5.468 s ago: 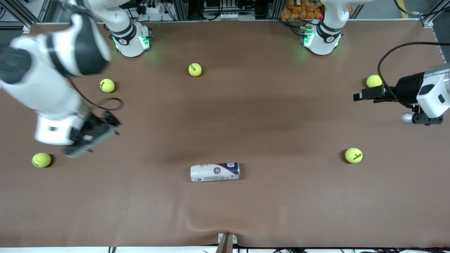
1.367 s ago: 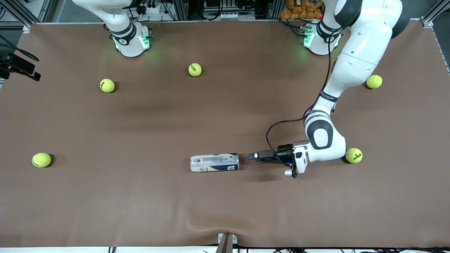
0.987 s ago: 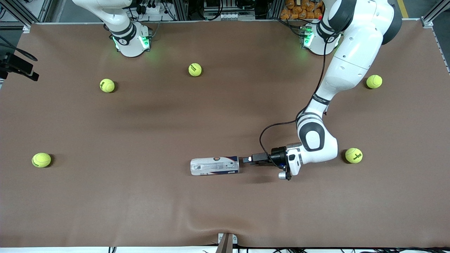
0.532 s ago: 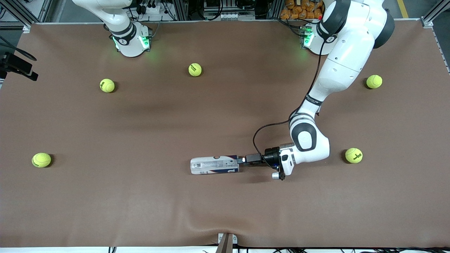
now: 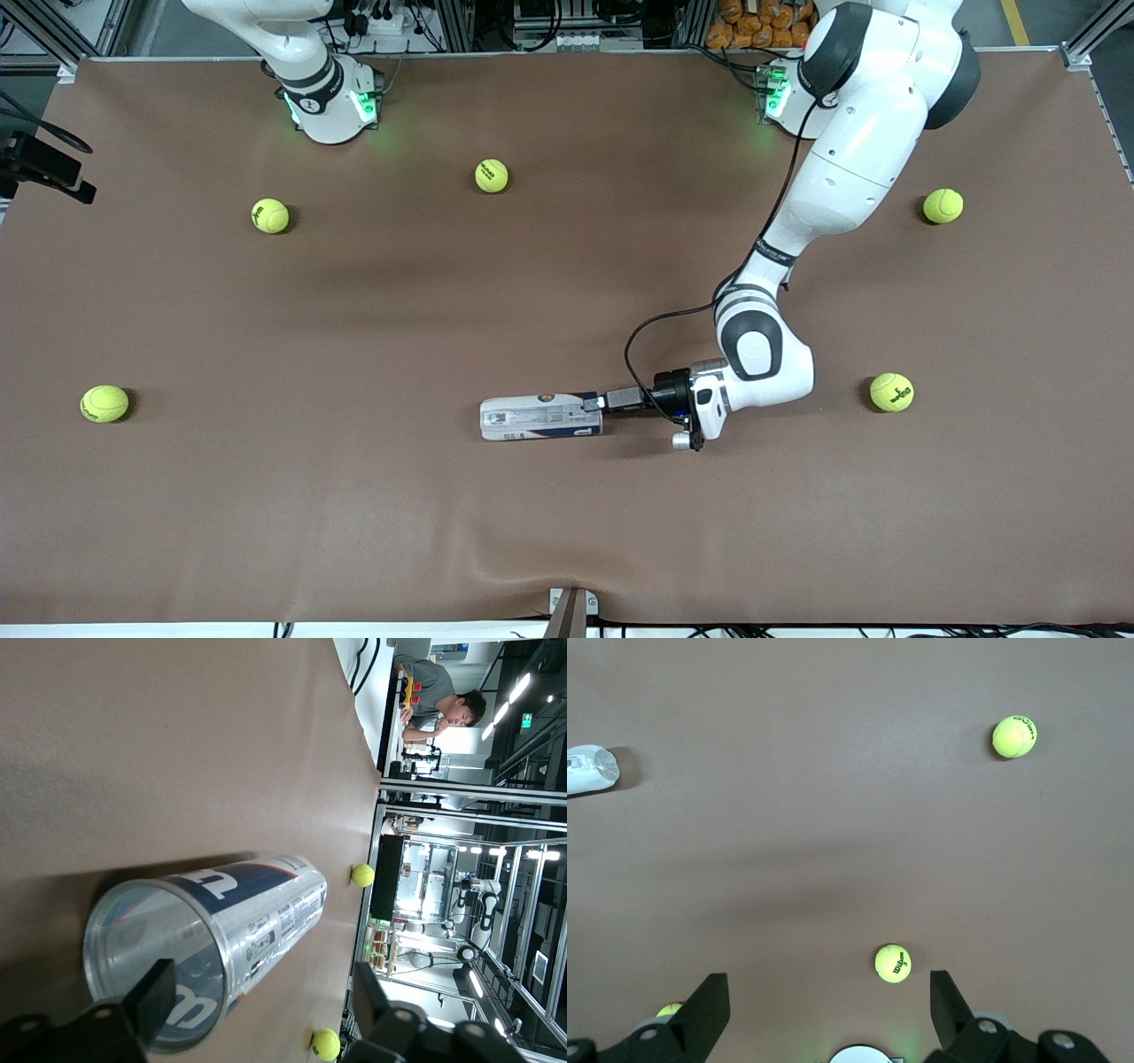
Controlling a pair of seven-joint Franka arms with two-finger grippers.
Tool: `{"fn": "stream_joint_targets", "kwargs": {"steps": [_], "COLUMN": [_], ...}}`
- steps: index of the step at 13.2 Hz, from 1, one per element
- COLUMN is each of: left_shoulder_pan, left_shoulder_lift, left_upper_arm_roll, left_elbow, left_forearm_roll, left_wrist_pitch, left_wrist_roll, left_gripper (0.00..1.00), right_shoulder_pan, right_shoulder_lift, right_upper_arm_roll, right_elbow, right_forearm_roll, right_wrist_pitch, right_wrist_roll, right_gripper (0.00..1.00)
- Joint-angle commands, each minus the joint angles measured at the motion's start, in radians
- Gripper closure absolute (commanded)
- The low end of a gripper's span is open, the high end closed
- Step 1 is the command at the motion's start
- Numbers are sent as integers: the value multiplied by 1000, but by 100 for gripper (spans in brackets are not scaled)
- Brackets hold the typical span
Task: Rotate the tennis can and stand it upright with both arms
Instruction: 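Grasp the can's rim end with the left gripper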
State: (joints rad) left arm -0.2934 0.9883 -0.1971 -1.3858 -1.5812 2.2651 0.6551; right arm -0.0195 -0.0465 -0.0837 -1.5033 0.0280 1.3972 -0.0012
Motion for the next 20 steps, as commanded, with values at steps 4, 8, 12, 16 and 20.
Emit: {"fn": "stream_joint_targets", "kwargs": {"steps": [4, 8, 12, 16, 20], "left_shoulder_pan": [-12, -9, 17, 8, -6], "left_shoulder_lift": [46, 44, -5, -111, -187], "left_upper_arm_roll": [8, 8, 4, 5, -2], "left_elbow": [59, 57, 50, 50, 50], "left_forearm_roll": [-33, -28, -17, 180, 435], "left_wrist_pitch": [11, 8, -10, -10, -9], "left_wrist_roll": [31, 60, 55, -219, -500], "left_gripper": [81, 100, 100, 100, 100], "right_shoulder_pan": [-8, -7, -8, -8, -8], "right_shoulder_lift": [-3, -1, -3, -3, -1], "right_upper_arm_roll": [12, 12, 12, 12, 12], "right_elbow": [6, 6, 6, 6, 6], "right_forearm_roll": [16, 16, 16, 16, 16], "right_wrist_pitch": [-4, -4, -3, -3, -3], "right_wrist_roll": [15, 15, 15, 15, 15], "right_gripper": [0, 0, 0, 0, 0]}}
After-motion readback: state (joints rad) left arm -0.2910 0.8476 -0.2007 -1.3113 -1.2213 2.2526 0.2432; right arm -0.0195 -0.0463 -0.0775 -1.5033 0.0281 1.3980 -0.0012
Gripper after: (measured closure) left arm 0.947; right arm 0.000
